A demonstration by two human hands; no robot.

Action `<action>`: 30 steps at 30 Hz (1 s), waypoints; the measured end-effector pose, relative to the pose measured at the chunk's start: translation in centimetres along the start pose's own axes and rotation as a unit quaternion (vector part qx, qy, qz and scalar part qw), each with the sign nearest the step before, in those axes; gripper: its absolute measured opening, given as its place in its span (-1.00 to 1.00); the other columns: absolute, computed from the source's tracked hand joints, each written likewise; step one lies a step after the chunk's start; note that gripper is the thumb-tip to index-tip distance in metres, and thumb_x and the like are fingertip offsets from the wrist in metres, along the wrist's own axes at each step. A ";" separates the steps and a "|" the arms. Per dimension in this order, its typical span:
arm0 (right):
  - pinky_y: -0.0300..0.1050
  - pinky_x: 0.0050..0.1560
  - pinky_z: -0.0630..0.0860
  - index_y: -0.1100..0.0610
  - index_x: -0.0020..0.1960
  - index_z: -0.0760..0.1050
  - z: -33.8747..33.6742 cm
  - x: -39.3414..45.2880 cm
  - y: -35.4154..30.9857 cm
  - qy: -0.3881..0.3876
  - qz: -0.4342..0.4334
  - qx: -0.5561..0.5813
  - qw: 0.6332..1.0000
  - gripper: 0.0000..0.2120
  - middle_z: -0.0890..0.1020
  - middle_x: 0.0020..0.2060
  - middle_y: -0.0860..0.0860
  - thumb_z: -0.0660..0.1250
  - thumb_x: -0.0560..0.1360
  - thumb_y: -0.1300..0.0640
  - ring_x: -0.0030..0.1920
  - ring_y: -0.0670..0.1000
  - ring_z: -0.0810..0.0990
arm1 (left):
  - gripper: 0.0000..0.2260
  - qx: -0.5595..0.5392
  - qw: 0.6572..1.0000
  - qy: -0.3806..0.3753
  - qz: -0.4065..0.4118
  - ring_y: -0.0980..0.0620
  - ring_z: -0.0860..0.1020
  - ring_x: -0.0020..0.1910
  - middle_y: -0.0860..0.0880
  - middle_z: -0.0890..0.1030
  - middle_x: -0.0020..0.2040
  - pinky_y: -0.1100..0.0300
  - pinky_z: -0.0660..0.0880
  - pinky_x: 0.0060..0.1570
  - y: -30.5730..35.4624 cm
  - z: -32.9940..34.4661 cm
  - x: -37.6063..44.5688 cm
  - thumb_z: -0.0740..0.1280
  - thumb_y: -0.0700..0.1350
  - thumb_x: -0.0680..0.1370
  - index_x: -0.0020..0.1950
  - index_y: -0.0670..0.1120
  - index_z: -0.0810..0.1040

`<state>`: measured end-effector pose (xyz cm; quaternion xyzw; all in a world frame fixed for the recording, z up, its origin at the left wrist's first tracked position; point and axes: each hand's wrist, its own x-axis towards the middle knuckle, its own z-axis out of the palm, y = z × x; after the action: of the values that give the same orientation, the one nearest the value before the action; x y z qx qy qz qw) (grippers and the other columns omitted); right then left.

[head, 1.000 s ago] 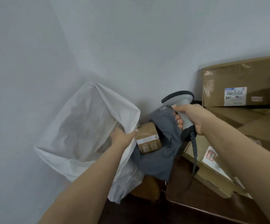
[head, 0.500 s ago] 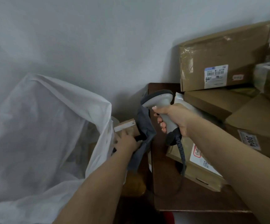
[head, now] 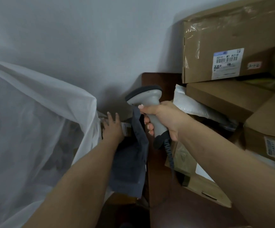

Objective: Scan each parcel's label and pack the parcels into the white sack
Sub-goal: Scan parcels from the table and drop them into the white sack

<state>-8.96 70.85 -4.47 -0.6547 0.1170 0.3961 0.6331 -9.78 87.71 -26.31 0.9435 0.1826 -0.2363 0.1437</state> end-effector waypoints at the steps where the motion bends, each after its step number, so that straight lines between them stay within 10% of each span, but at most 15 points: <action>1: -0.24 -0.55 0.40 0.25 0.04 0.43 0.4 2.1 0.5 0.012 0.005 -0.003 1.000 -0.80 0.44 -0.44 0.06 0.38 0.56 0.14 -0.56 -0.06 0.40 | -0.17 0.021 1.000 -0.010 0.005 -0.40 -0.13 0.52 -0.25 -0.27 0.56 -0.22 0.02 0.46 -1.0 1.2 2.0 0.32 -0.08 0.58 0.58 -0.11 -0.25; 8: -0.26 -0.53 0.43 0.24 -0.08 0.42 0.7 5.3 0.8 0.043 0.011 0.001 0.999 -0.81 0.44 -0.45 0.05 0.36 0.57 0.13 -0.56 -0.07 0.40 | 0.00 0.123 0.991 -0.014 0.046 -0.39 -0.01 0.51 -0.25 -0.18 0.57 -0.20 0.17 0.42 -3.3 1.9 5.2 0.47 -0.04 0.47 0.58 -0.13 -0.25; 14: -0.26 -0.54 0.43 0.24 -0.07 0.42 0.5 6.4 1.8 0.045 0.014 0.014 0.999 -0.81 0.44 -0.47 0.05 0.37 0.57 0.13 -0.58 -0.07 0.41 | -0.34 0.191 0.981 0.018 -0.014 -0.36 0.16 0.46 -0.33 0.14 0.50 -0.10 0.35 0.31 -5.8 3.1 5.4 0.20 -0.08 0.61 0.57 -0.23 -0.10; 24: -0.23 -0.52 0.43 0.25 0.01 0.45 -0.2 6.8 3.3 0.033 0.024 0.005 0.999 -0.80 0.46 -0.45 0.04 0.37 0.57 0.11 -0.56 -0.07 0.43 | -0.44 0.268 0.959 0.092 -0.016 -0.17 0.52 0.18 -0.18 0.53 0.18 0.10 0.53 0.03 -6.7 4.7 3.7 0.44 0.11 0.41 0.28 -0.18 0.44; 30: -0.25 -0.53 0.43 0.23 -0.07 0.44 0.5 4.7 2.4 0.042 0.026 0.029 0.998 -0.82 0.44 -0.46 0.05 0.36 0.57 0.13 -0.57 -0.06 0.42 | -0.04 0.074 0.992 0.093 0.047 -0.22 0.34 0.26 -0.22 0.30 0.30 0.01 0.33 0.26 -4.2 0.2 0.7 0.52 0.17 0.27 0.42 -0.29 0.13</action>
<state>-7.58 72.55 -9.31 -0.6485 0.1720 0.3814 0.6359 -11.02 91.59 -27.60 0.9770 0.1321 -0.1537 0.0667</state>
